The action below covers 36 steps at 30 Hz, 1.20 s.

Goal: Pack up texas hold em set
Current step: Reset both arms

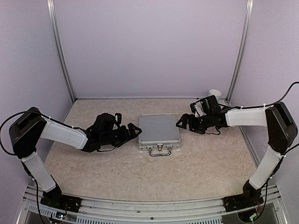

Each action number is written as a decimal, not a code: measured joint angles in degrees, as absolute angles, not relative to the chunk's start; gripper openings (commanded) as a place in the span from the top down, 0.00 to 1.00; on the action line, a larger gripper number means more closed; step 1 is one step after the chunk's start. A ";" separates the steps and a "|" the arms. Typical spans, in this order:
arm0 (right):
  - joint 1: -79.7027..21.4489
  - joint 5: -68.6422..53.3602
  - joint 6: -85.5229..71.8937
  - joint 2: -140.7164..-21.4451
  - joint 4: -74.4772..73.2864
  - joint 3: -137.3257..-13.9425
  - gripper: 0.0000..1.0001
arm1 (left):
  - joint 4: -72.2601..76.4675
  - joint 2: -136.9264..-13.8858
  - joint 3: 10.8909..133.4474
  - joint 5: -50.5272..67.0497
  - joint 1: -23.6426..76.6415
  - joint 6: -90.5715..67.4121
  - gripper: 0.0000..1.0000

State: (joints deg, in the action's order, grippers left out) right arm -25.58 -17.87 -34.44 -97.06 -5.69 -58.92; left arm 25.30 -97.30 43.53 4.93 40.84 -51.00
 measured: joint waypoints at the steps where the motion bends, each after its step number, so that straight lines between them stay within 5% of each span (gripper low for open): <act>1: -25.58 -18.06 -34.61 -97.06 -5.56 -58.72 0.01 | 25.30 -97.30 43.53 4.93 40.84 -51.00 0.01; 36: -25.36 -23.68 -38.19 -107.18 3.33 -59.92 0.01 | 28.34 -101.19 45.56 8.95 40.10 -51.51 0.06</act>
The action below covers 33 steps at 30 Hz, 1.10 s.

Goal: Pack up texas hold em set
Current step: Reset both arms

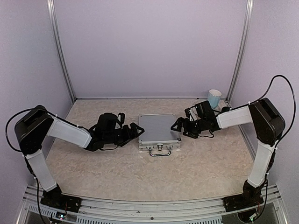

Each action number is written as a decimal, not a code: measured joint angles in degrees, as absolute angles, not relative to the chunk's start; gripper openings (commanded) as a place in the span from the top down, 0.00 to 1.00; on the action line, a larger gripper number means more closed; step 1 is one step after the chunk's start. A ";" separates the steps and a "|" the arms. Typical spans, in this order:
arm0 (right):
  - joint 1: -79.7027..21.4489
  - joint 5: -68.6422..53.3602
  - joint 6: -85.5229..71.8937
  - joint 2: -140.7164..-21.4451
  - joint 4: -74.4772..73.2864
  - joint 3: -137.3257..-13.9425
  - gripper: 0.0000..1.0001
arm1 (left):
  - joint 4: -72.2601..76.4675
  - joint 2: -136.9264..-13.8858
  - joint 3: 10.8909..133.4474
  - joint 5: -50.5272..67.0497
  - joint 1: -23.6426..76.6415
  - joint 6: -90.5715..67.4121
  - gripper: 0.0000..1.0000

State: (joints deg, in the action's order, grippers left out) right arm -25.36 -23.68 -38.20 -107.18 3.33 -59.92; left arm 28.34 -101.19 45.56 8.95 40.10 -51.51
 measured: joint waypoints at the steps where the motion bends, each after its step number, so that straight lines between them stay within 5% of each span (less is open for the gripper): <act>1: -25.36 -24.05 -38.13 -107.50 3.44 -60.12 0.01 | 28.49 -101.67 45.84 9.06 40.23 -51.51 0.06; 17: -27.66 -20.91 -34.15 -104.86 1.10 -59.40 0.01 | 27.55 -100.16 42.33 5.93 41.89 -52.86 0.01; 33: -35.42 -0.27 -25.39 -62.48 -12.58 -43.40 0.01 | 1.69 -68.31 41.52 -10.22 46.61 -42.94 0.01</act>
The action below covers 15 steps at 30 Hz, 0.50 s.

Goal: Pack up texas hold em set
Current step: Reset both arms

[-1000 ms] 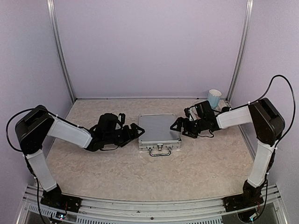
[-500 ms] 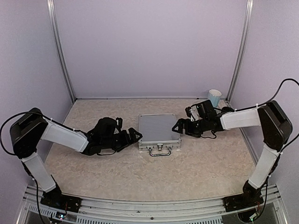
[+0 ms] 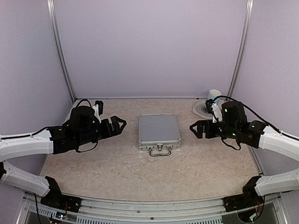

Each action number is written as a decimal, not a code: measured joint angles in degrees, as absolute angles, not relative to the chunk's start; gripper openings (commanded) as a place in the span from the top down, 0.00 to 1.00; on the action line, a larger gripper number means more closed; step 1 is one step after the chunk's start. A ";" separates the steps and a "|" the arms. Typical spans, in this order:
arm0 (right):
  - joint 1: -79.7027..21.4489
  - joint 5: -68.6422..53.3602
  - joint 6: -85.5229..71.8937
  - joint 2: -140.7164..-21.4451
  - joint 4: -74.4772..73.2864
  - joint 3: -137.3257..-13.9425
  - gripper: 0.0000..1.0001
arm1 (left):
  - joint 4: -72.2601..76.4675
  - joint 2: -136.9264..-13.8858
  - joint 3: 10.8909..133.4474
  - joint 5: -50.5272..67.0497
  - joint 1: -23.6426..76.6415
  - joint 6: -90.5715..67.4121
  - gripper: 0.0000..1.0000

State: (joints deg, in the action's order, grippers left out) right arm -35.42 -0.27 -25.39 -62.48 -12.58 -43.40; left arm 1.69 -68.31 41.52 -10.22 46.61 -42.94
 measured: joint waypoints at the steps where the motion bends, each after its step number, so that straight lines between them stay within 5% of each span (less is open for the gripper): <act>1: -35.42 0.40 -24.77 -60.42 -13.54 -42.68 0.01 | -0.38 -66.57 41.76 -11.79 46.65 -41.65 0.01; 15: -35.64 9.91 -18.81 -45.50 -17.72 -40.64 0.01 | -17.23 -60.14 47.42 -21.63 39.27 -31.16 0.01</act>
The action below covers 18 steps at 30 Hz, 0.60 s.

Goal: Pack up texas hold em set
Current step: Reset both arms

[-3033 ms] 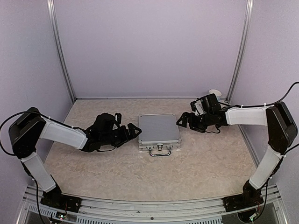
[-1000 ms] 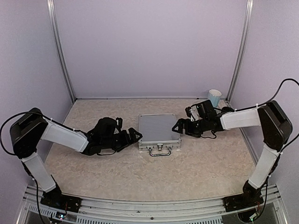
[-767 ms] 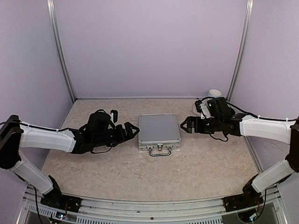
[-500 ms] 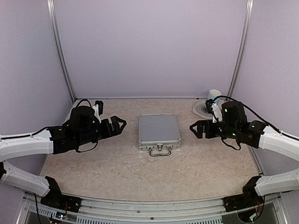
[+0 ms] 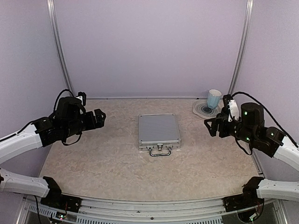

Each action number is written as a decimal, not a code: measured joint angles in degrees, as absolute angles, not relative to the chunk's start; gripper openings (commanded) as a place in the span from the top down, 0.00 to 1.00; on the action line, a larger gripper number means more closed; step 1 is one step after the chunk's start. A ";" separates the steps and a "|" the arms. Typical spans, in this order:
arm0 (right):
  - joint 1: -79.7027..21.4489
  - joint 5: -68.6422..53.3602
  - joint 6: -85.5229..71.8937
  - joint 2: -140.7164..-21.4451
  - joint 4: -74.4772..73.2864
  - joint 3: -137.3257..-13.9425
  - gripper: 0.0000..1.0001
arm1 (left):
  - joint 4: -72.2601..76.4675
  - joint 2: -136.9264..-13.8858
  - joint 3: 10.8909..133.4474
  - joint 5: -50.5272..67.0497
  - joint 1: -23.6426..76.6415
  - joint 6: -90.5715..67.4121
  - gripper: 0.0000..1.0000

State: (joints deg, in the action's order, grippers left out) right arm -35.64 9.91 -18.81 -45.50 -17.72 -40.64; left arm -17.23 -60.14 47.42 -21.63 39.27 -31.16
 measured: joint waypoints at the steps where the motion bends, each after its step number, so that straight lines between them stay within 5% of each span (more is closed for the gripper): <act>1: -35.68 10.87 -18.74 -46.26 -17.67 -40.66 0.01 | -17.82 -60.12 47.42 -21.23 37.82 -30.83 0.01; 18: -26.44 13.19 -13.47 -61.01 -10.76 -43.35 0.01 | -15.49 -59.46 44.97 -13.54 24.71 -22.17 0.01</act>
State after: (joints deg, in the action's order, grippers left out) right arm -26.44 13.19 -13.47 -61.01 -10.76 -43.35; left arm -15.49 -59.46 44.97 -13.54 24.71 -22.17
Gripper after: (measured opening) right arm 0.992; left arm 0.989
